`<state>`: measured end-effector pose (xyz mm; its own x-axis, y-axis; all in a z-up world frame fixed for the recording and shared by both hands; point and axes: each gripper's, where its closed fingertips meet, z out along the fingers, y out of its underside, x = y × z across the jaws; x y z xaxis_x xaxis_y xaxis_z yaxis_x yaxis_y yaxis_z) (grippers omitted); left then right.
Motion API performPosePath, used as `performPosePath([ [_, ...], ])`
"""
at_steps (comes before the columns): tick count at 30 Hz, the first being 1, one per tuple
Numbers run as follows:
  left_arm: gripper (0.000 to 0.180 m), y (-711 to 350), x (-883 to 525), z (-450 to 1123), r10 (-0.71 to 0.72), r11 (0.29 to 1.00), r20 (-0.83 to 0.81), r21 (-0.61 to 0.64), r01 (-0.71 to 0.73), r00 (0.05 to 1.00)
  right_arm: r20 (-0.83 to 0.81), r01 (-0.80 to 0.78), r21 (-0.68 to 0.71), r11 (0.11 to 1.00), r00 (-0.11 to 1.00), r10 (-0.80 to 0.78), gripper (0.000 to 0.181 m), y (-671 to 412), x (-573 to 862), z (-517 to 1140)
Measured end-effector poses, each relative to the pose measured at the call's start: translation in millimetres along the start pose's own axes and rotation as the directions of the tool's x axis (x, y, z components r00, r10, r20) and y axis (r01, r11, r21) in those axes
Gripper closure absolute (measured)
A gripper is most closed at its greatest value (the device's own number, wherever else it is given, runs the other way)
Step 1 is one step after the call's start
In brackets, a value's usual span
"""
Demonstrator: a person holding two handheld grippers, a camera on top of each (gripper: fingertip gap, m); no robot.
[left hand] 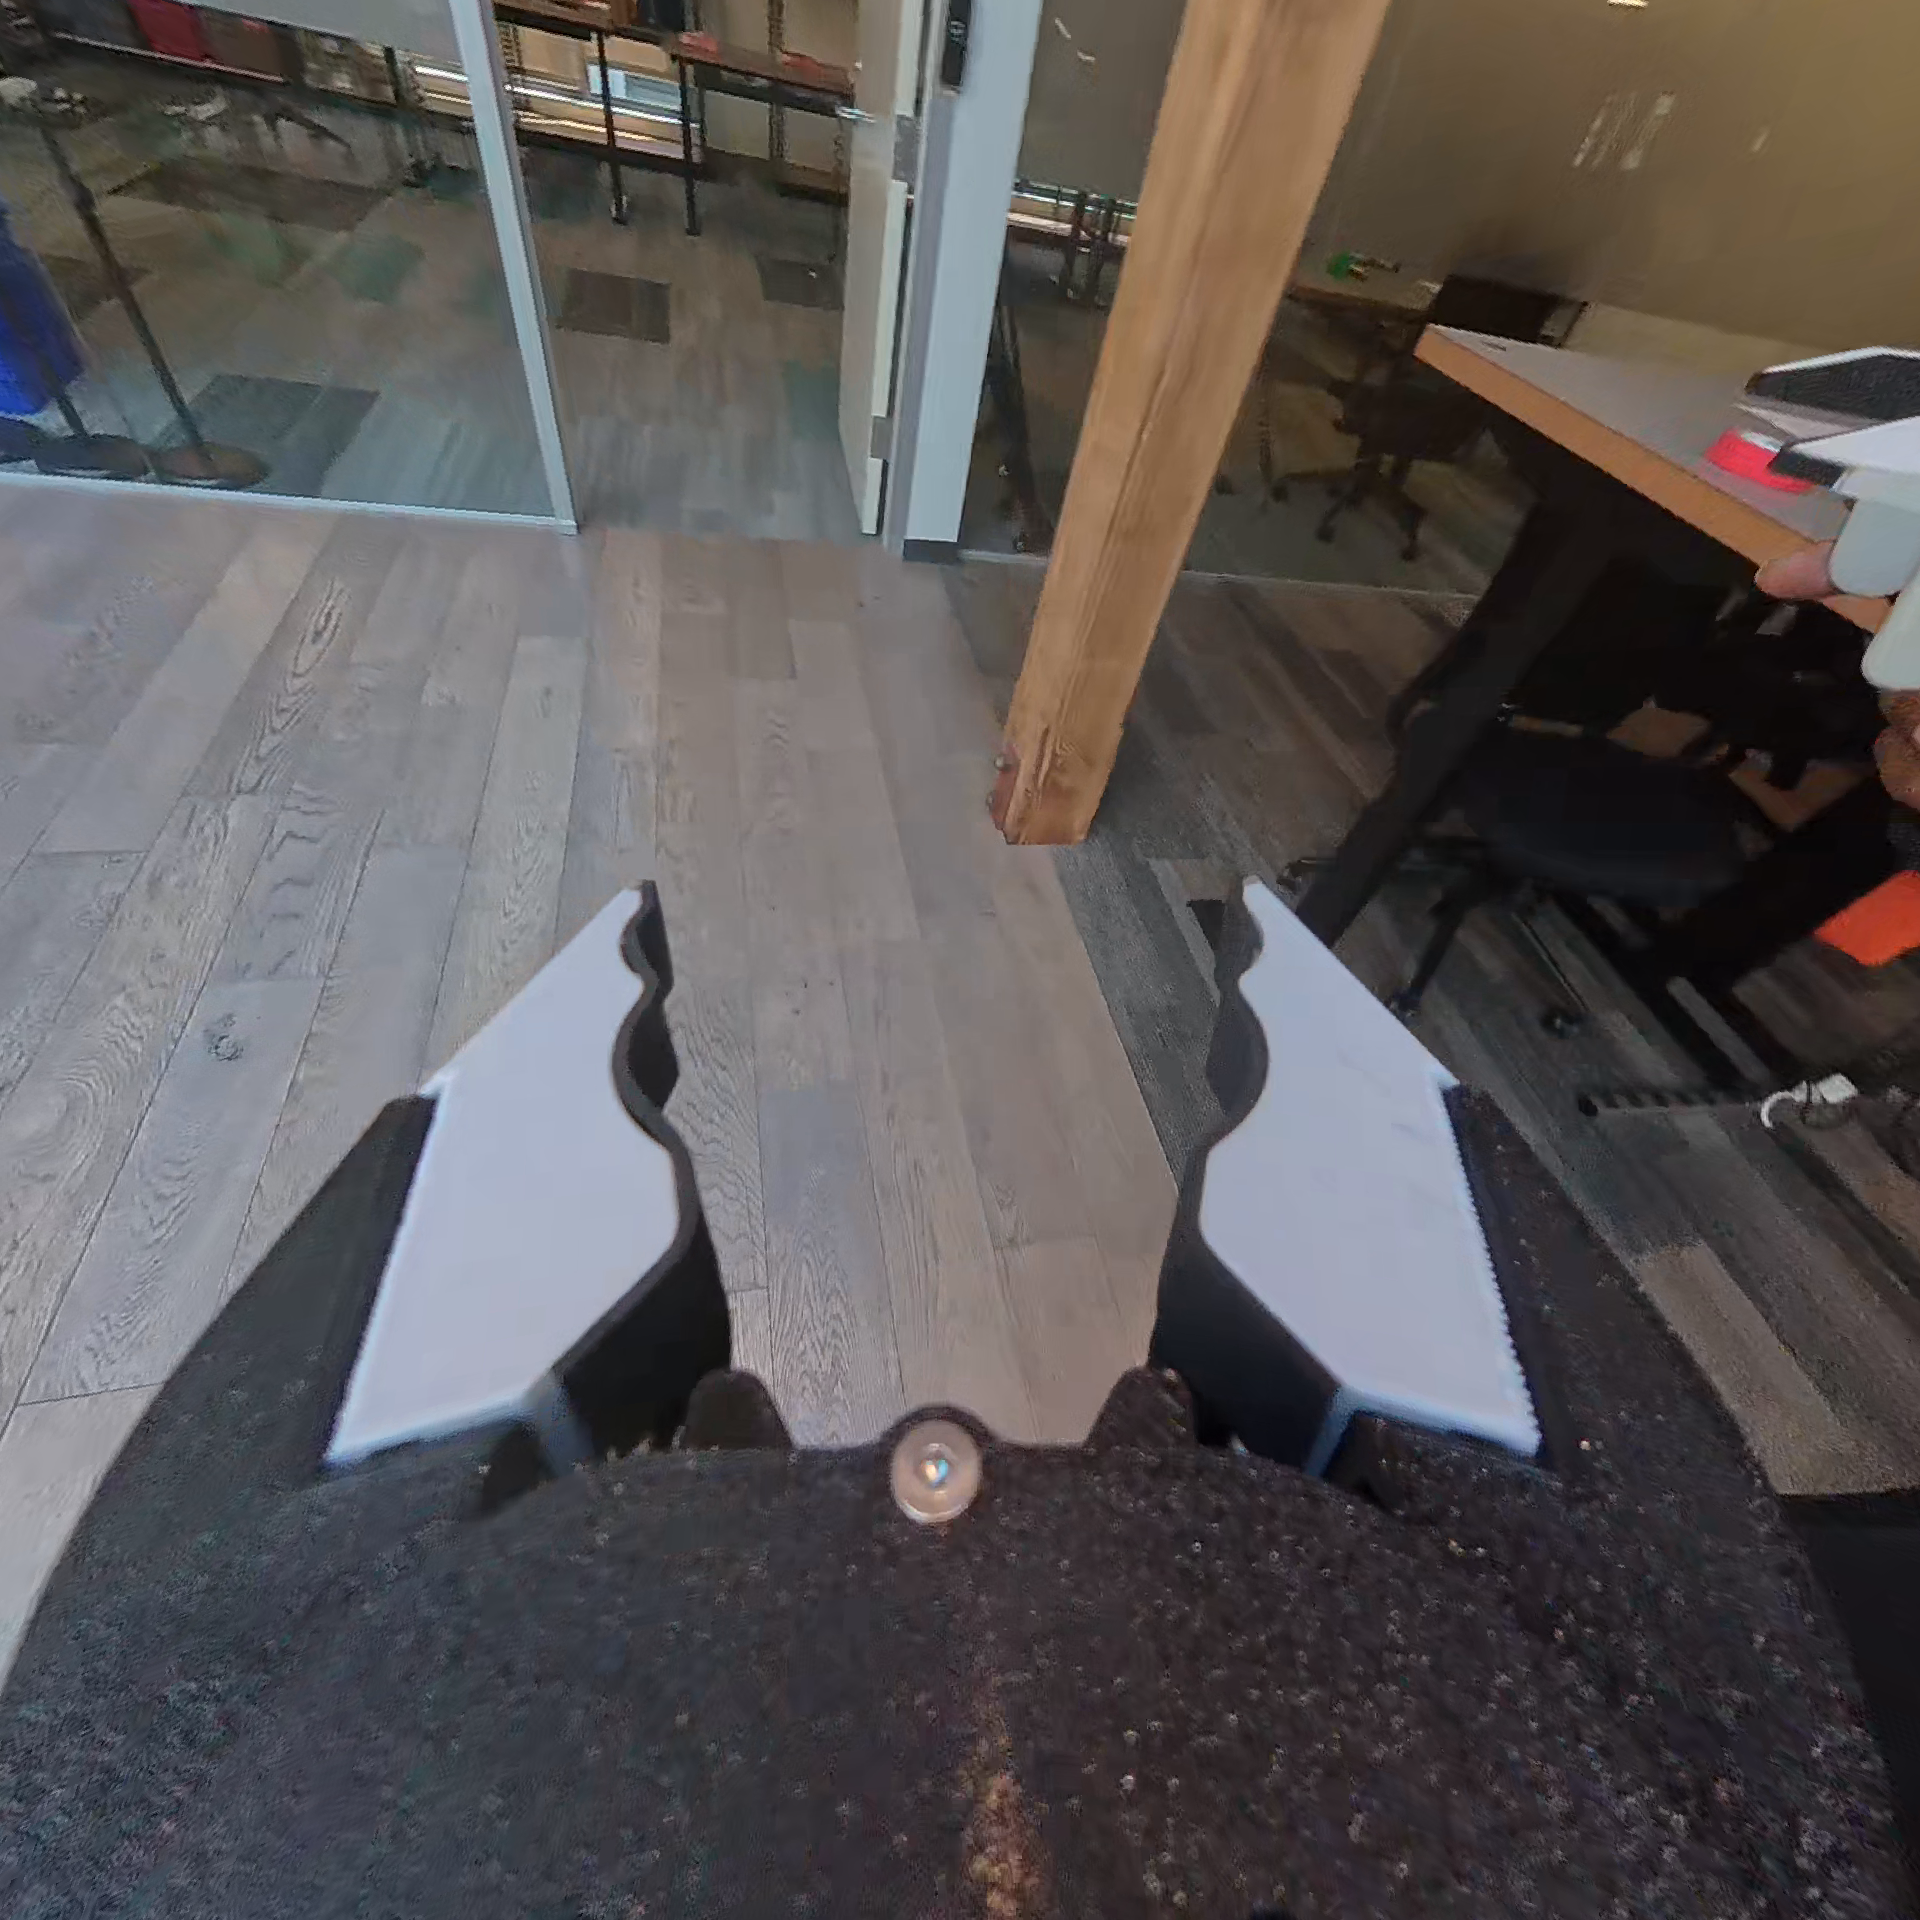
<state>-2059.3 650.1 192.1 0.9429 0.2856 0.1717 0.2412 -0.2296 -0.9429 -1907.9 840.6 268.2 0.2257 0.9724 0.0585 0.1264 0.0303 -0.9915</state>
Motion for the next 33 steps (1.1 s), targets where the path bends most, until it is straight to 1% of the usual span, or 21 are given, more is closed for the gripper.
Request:
performPosePath([
  [1,0.079,-5,-22,28,-0.017,1.000,0.014,0.000,0.017,1.000,0.038,0.006,0.013,1.000,0.999,-0.007,0.108,-9,11,40],
  [3,0.091,-13,-65,89,-0.006,1.000,0.031,0.006,0.006,1.000,0.113,-0.023,0.026,0.999,0.993,0.020,0.109,-13,27,118],
  [6,0.096,-27,-128,199,0.024,1.000,0.019,-0.019,-0.024,1.000,0.133,-0.098,-0.012,0.995,0.986,0.099,0.111,13,62,224],
  [7,0.094,-39,-148,238,0.028,0.999,0.012,-0.019,-0.028,1.000,0.108,-0.134,-0.038,0.990,0.985,0.138,0.112,28,76,255],
  [9,0.085,-75,-179,320,0.037,0.999,-0.047,-0.012,-0.038,0.998,0.031,-0.227,-0.101,0.969,0.973,0.231,0.111,52,117,309],
  [10,0.084,-101,-193,363,0.059,0.998,-0.078,-0.008,-0.060,0.995,-0.016,-0.271,-0.116,0.956,0.963,0.271,0.111,58,139,330],
  [12,0.090,-160,-208,446,0.138,0.990,-0.152,0.007,-0.138,0.979,-0.105,-0.304,-0.119,0.945,0.950,0.293,0.111,53,193,368],
  [14,0.100,-228,-213,525,0.210,0.978,-0.236,0.050,-0.204,0.949,-0.194,-0.280,-0.130,0.951,0.948,0.253,0.111,46,253,399],
  [17,0.112,-310,-220,638,0.283,0.958,-0.349,0.149,-0.246,0.893,-0.308,-0.274,-0.156,0.949,0.926,0.217,0.110,52,348,452],
  [20,0.114,-347,-246,754,0.313,0.947,-0.371,0.190,-0.258,0.874,-0.362,-0.302,-0.161,0.940,0.904,0.228,0.109,73,437,521],
  [23,0.117,-352,-288,862,0.256,0.963,-0.340,0.172,-0.208,0.905,-0.356,-0.289,-0.186,0.939,0.911,0.210,0.109,103,523,611],
  [24,0.119,-349,-305,897,0.214,0.974,-0.319,0.147,-0.175,0.923,-0.351,-0.280,-0.199,0.939,0.915,0.199,0.109,112,552,647],
  [26,0.119,-344,-342,960,0.106,0.994,-0.255,0.055,-0.095,0.961,-0.326,-0.291,-0.217,0.932,0.921,0.212,0.108,111,615,723],
  [28,0.120,-365,-370,1012,0.023,0.999,-0.240,0.032,-0.016,0.970,-0.261,-0.265,-0.186,0.946,0.942,0.213,0.108,79,675,804],
  [30,0.118,-394,-395,1065,0.027,1.000,-0.231,0.015,-0.024,0.973,-0.190,-0.169,-0.197,0.966,0.973,0.132,0.107,42,734,881],
  [33,0.113,-434,-445,1154,0.061,0.998,-0.174,0.018,-0.059,0.983,-0.115,-0.052,-0.145,0.988,0.993,0.035,0.108,-19,822,987],
])
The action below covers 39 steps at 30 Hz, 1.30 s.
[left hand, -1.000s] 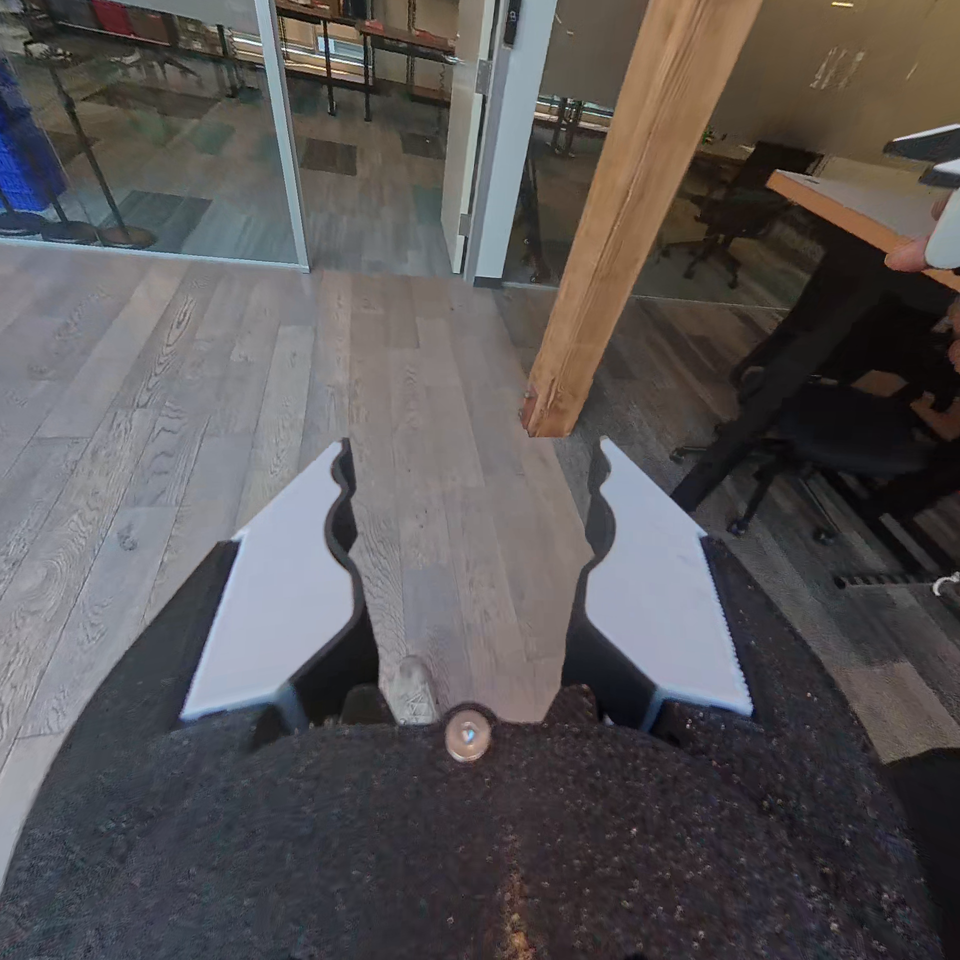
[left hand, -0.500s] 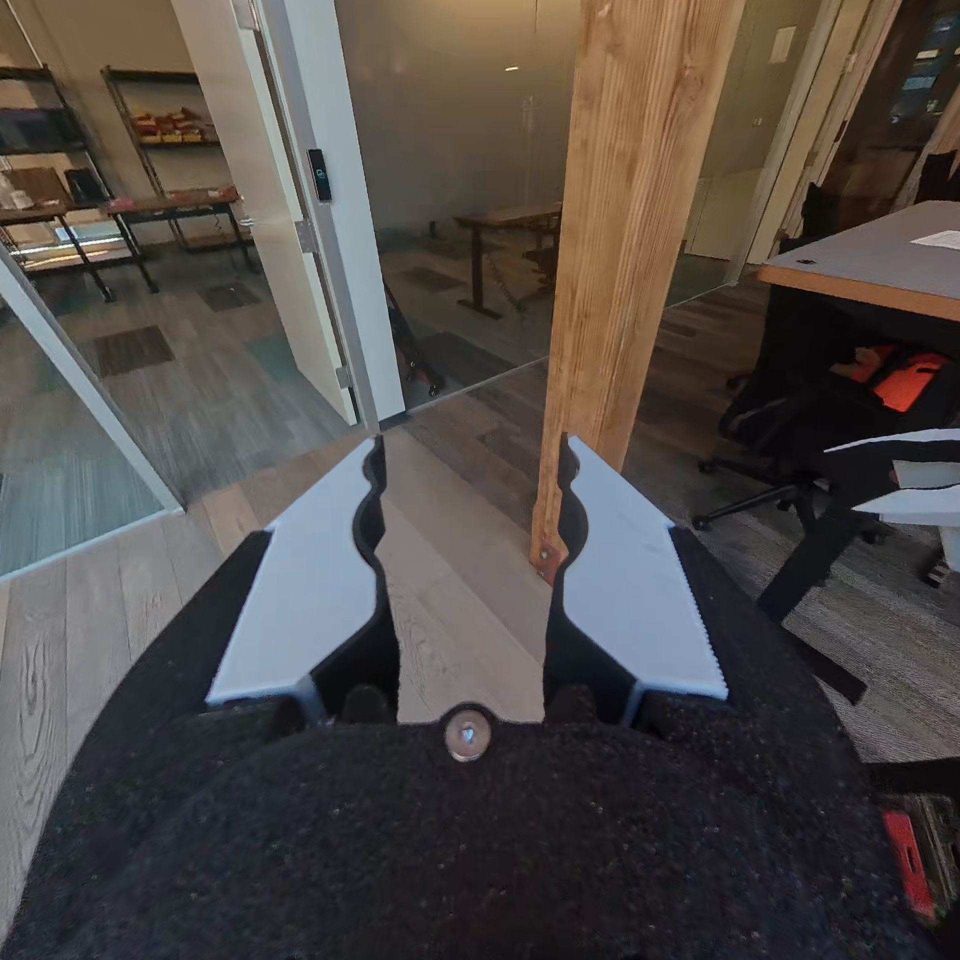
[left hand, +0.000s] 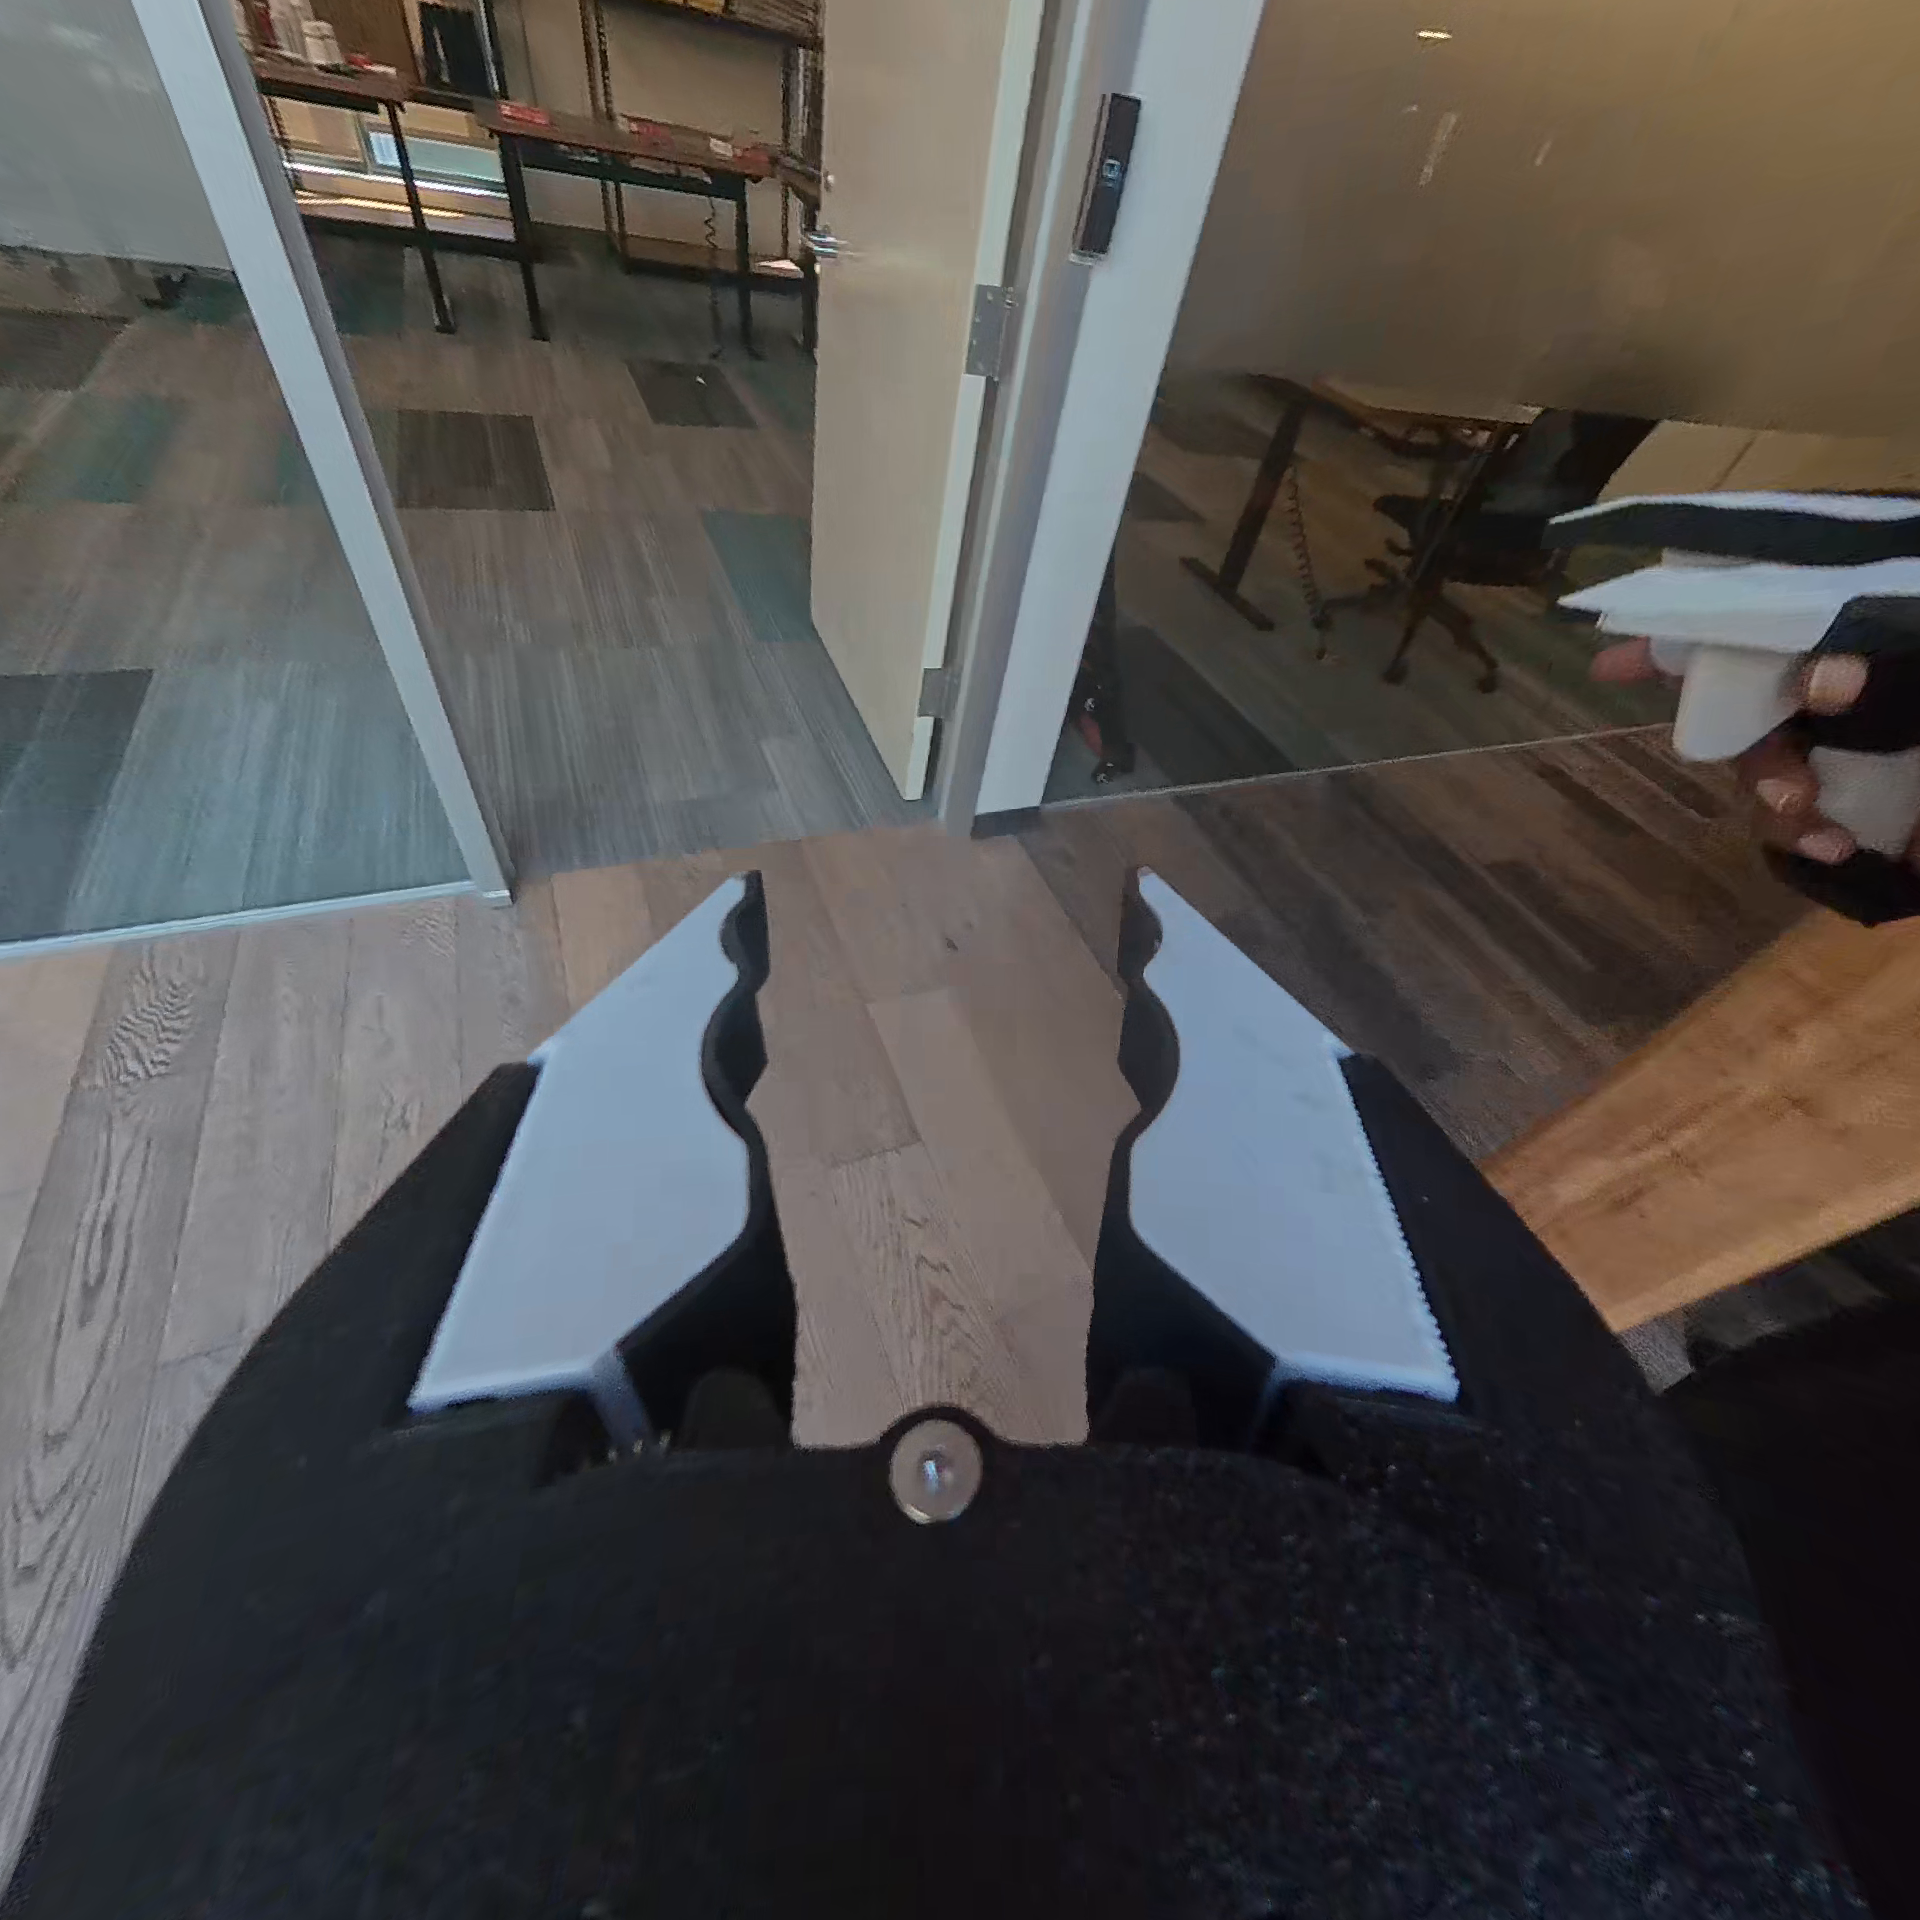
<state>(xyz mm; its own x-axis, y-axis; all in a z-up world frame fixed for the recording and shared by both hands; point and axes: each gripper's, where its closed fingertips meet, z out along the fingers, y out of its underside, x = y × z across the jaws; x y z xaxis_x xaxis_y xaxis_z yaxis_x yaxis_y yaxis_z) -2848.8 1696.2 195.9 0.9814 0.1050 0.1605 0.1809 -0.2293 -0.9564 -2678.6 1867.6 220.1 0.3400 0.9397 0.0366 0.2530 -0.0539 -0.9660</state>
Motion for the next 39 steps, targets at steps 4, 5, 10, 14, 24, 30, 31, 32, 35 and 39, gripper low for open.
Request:
performPosePath([
  [4,0.109,-22,-92,139,0.003,1.000,0.025,0.004,-0.003,1.000,0.023,0.051,0.044,0.998,0.998,-0.052,0.107,-45,96,138],
  [5,0.110,-26,-114,179,0.012,1.000,0.015,-0.002,-0.012,1.000,0.009,0.051,0.041,0.998,0.999,-0.051,0.107,-45,122,173],
  [10,0.109,-95,-196,401,0.033,0.999,-0.130,-0.021,-0.036,0.991,-0.126,-0.172,-0.053,0.984,0.978,0.165,0.106,-15,240,314],
  [14,0.104,-225,-215,568,0.174,0.985,-0.293,0.052,-0.165,0.940,-0.192,-0.196,-0.097,0.976,0.966,0.175,0.107,-44,335,391],
  [24,0.105,-313,-307,972,0.210,0.978,-0.359,0.069,-0.199,0.909,-0.287,-0.277,-0.066,0.959,0.926,0.247,0.110,-30,650,639],
  [30,0.101,-357,-385,1155,0.025,0.997,-0.276,-0.060,-0.043,0.961,-0.021,-0.128,-0.038,0.991,0.992,0.127,0.110,-161,810,879],
  [31,0.101,-369,-406,1184,0.044,0.996,-0.244,-0.064,-0.061,0.969,0.013,-0.093,-0.005,0.996,0.996,0.093,0.110,-195,837,917],
  [32,0.101,-380,-429,1210,0.046,0.996,-0.211,-0.062,-0.060,0.976,0.043,-0.066,0.027,0.997,0.997,0.065,0.110,-226,864,956],
  [35,0.101,-397,-507,1299,-0.030,0.999,-0.135,-0.047,0.024,0.990,0.099,-0.018,0.105,0.994,0.995,0.008,0.110,-291,942,1073],
  [39,0.101,-399,-613,1442,-0.049,0.998,-0.087,-0.039,0.045,0.995,0.110,-0.020,0.138,0.990,0.994,0.005,0.109,-316,1030,1223],
])
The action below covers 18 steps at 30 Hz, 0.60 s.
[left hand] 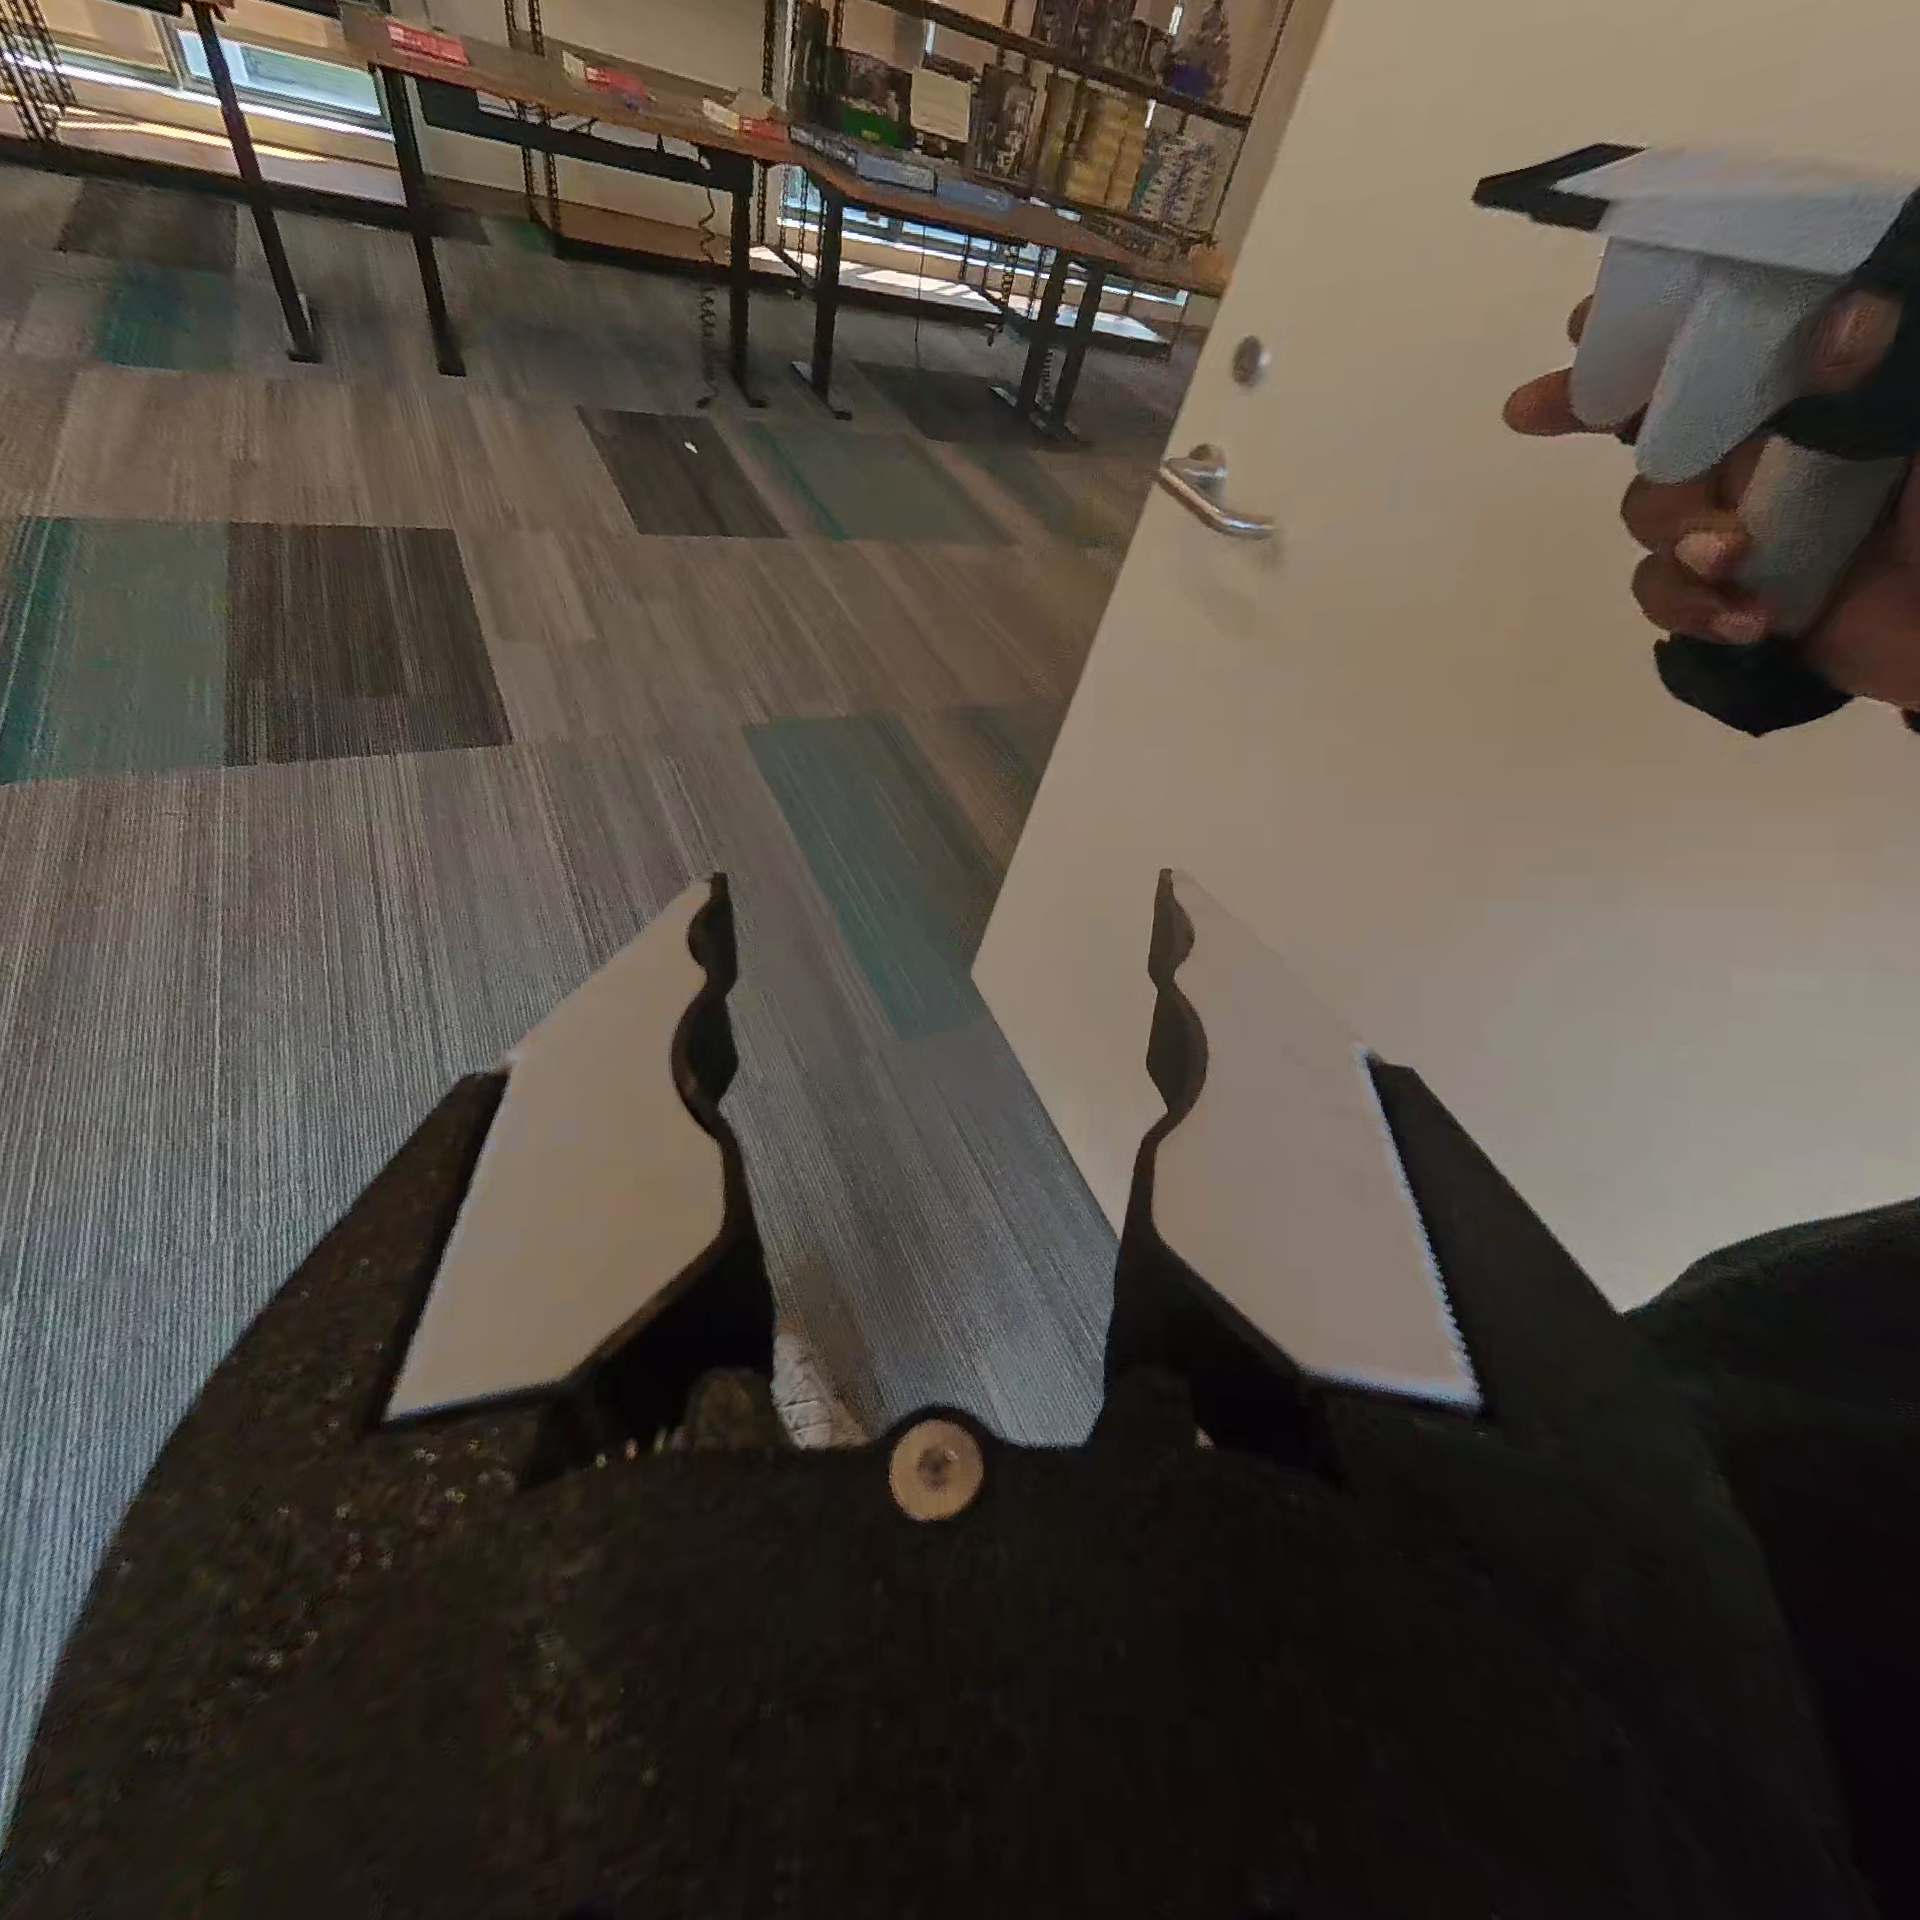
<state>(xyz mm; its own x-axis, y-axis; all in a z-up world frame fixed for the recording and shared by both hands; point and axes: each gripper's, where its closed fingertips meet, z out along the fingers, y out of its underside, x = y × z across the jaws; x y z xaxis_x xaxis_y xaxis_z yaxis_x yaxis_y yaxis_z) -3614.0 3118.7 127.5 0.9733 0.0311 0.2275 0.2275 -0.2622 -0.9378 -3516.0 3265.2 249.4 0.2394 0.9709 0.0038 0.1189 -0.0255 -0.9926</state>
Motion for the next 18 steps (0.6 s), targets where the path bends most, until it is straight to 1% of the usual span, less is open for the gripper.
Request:
performPosePath([
  [2,0.097,-17,-59,80,-0.002,1.000,-0.010,-0.001,0.002,1.000,-0.037,-0.054,-0.036,0.998,0.998,0.053,0.109,21,46,59],
  [4,0.094,-61,-113,163,0.016,1.000,-0.053,0.010,-0.015,0.998,-0.112,-0.112,-0.088,0.990,0.988,0.101,0.109,45,96,109],
  [6,0.091,-134,-164,237,0.100,0.995,-0.068,0.039,-0.097,0.993,-0.174,-0.202,-0.128,0.971,0.969,0.179,0.109,57,145,152],
  [8,0.090,-228,-206,293,0.162,0.980,-0.070,0.125,-0.152,0.984,-0.216,-0.252,-0.144,0.957,0.952,0.218,0.109,55,191,190],
  [11,0.089,-334,-270,367,0.230,0.954,-0.054,0.207,-0.215,0.972,-0.270,-0.262,-0.173,0.949,0.940,0.210,0.110,57,269,257],
  [14,0.089,-371,-355,446,0.284,0.936,0.012,0.215,-0.280,0.959,-0.294,-0.259,-0.187,0.948,0.935,0.198,0.110,72,349,343],
  [16,0.089,-365,-424,495,0.247,0.948,0.076,0.187,-0.257,0.966,-0.283,-0.206,-0.208,0.956,0.949,0.143,0.110,84,399,414],
  [18,0.091,-348,-497,537,0.151,0.976,0.156,0.135,-0.173,0.976,-0.245,-0.136,-0.240,0.961,0.967,0.076,0.110,92,445,499],
])
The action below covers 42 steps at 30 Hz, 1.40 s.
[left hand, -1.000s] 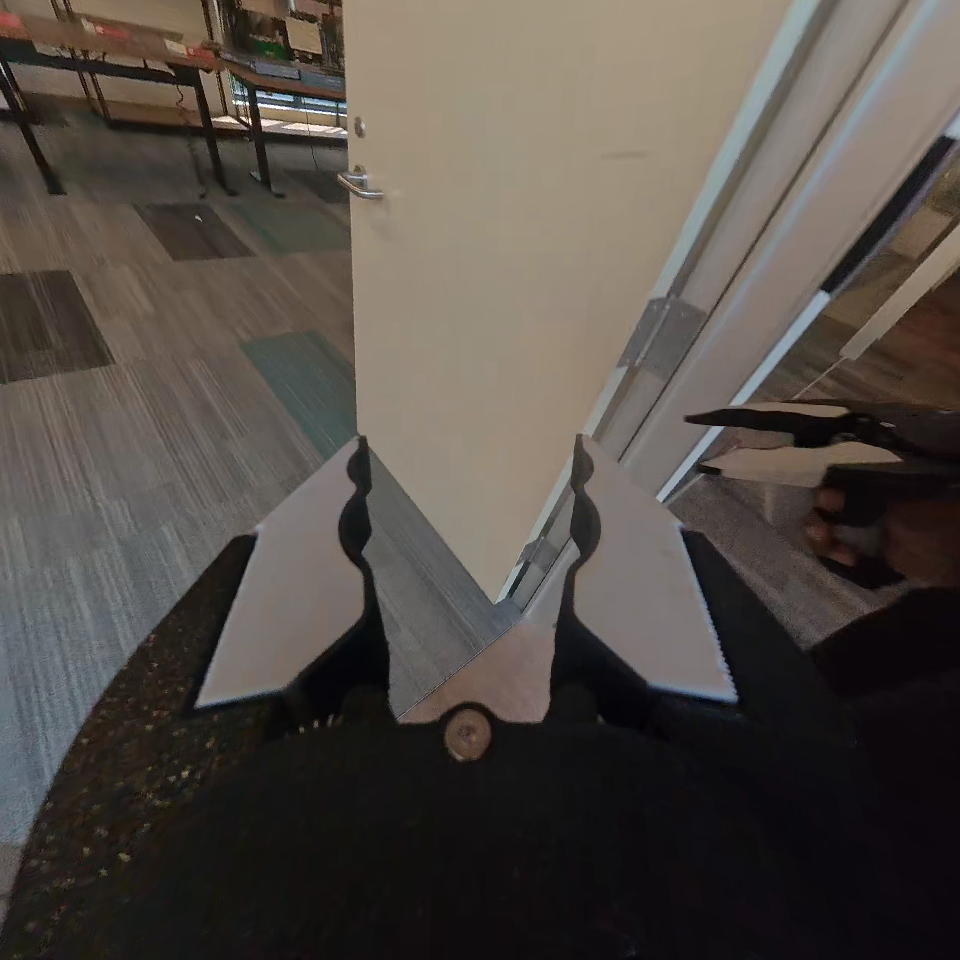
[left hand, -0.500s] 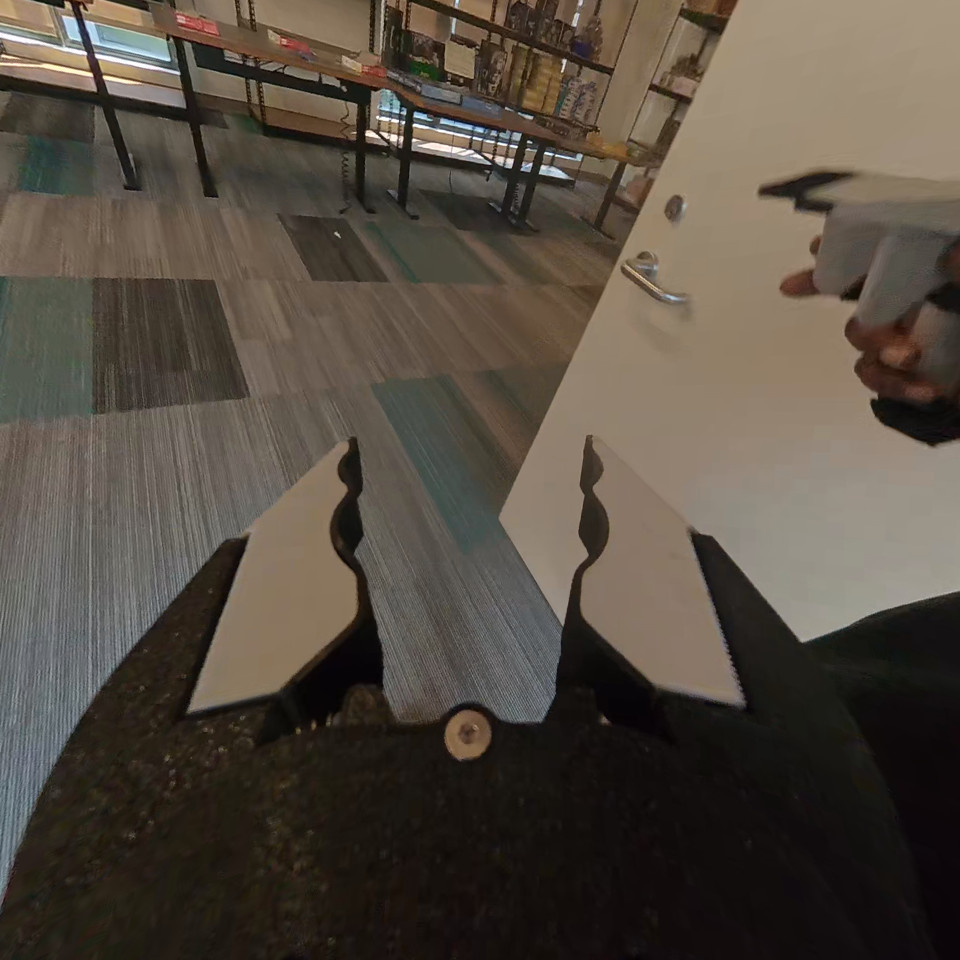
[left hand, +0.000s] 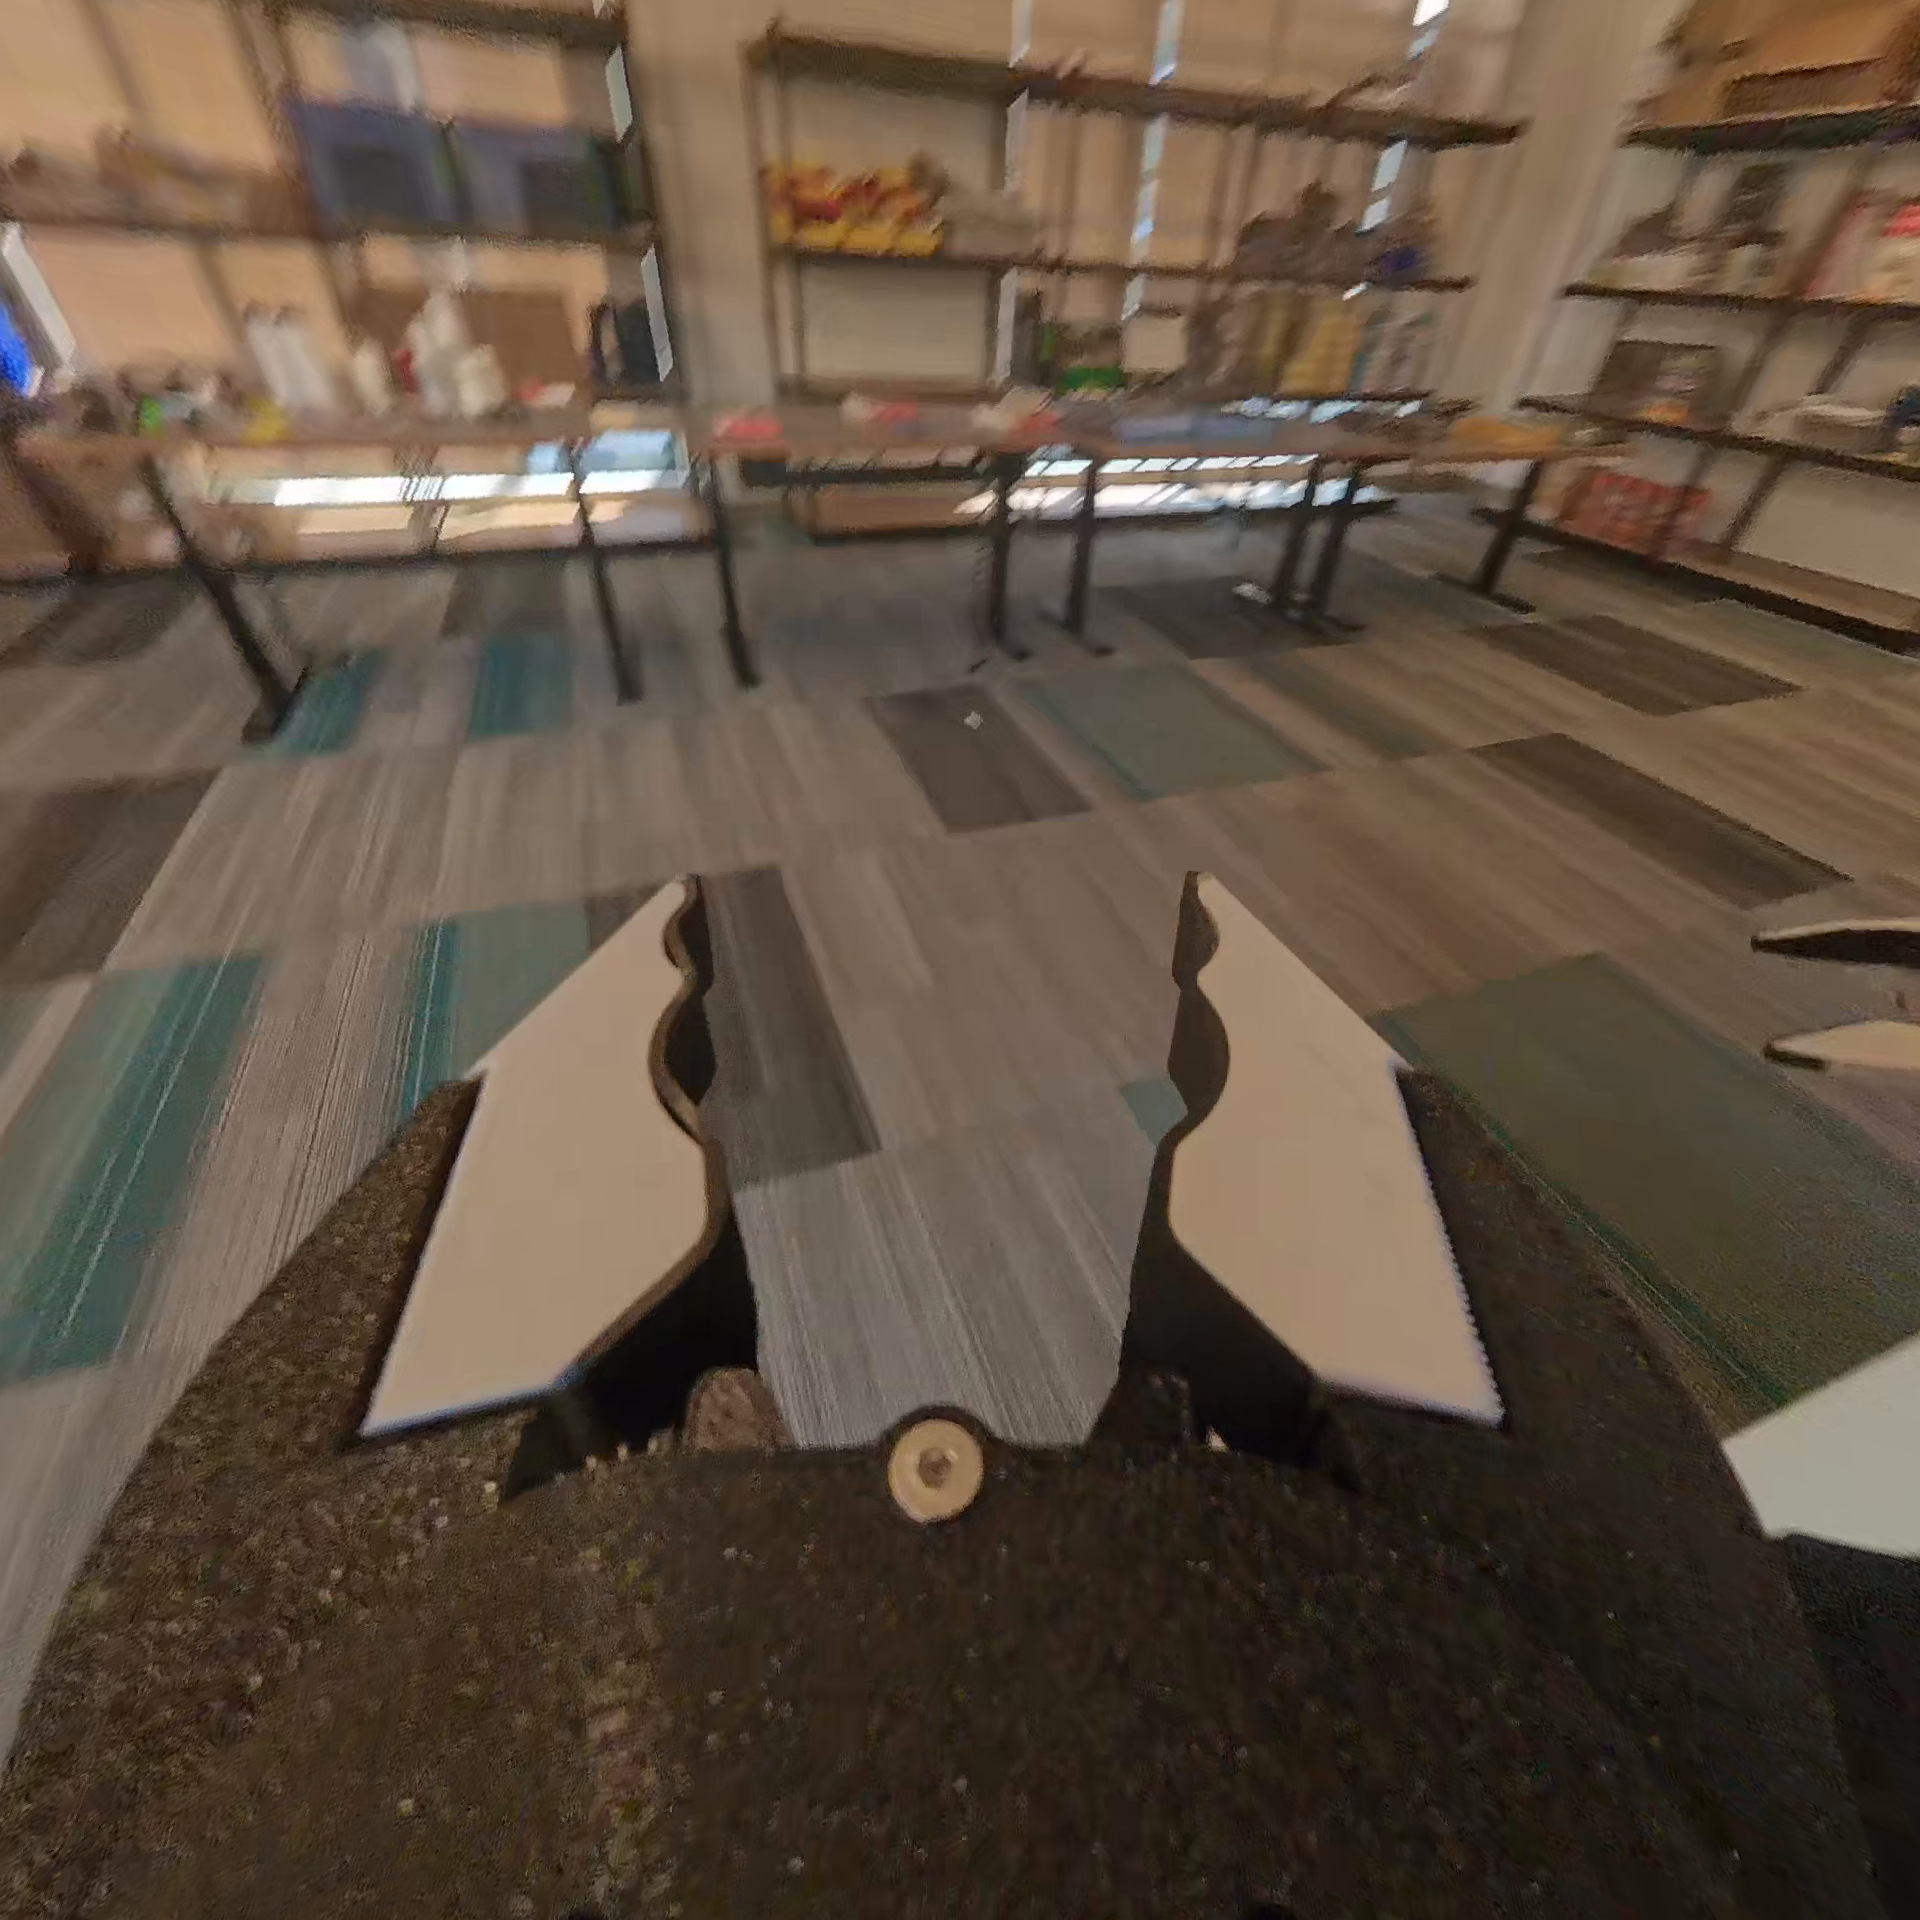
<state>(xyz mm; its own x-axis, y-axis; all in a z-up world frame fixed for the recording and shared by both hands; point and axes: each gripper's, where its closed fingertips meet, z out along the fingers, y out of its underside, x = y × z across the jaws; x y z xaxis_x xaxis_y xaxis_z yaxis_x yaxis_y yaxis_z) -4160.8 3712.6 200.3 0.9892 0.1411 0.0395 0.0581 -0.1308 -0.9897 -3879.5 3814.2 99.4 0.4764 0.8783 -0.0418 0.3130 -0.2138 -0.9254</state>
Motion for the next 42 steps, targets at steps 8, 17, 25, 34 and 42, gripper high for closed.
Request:
performPosePath([
  [8,0.092,-15,-251,90,-0.106,0.990,0.390,-0.043,0.133,0.915,0.420,0.222,0.199,0.955,0.861,-0.288,0.109,-266,-53,370],
  [17,0.099,2,-565,220,-0.154,0.986,0.601,0.039,0.164,0.784,0.614,0.160,0.396,0.904,0.686,-0.390,0.108,-463,-182,707],
  [25,0.097,-162,-831,442,0.079,0.994,0.459,0.030,-0.104,0.885,0.519,0.111,0.163,0.980,0.836,-0.180,0.109,-502,-139,942],
  [34,0.096,-161,-1073,675,0.054,0.998,0.438,-0.016,-0.053,0.897,0.323,0.001,0.107,0.994,0.946,-0.035,0.112,-564,-21,1254],
  [42,0.098,-195,-1272,799,0.003,0.999,0.519,-0.029,0.014,0.855,0.480,0.093,0.239,0.967,0.854,-0.201,0.110,-768,-70,1529],
])
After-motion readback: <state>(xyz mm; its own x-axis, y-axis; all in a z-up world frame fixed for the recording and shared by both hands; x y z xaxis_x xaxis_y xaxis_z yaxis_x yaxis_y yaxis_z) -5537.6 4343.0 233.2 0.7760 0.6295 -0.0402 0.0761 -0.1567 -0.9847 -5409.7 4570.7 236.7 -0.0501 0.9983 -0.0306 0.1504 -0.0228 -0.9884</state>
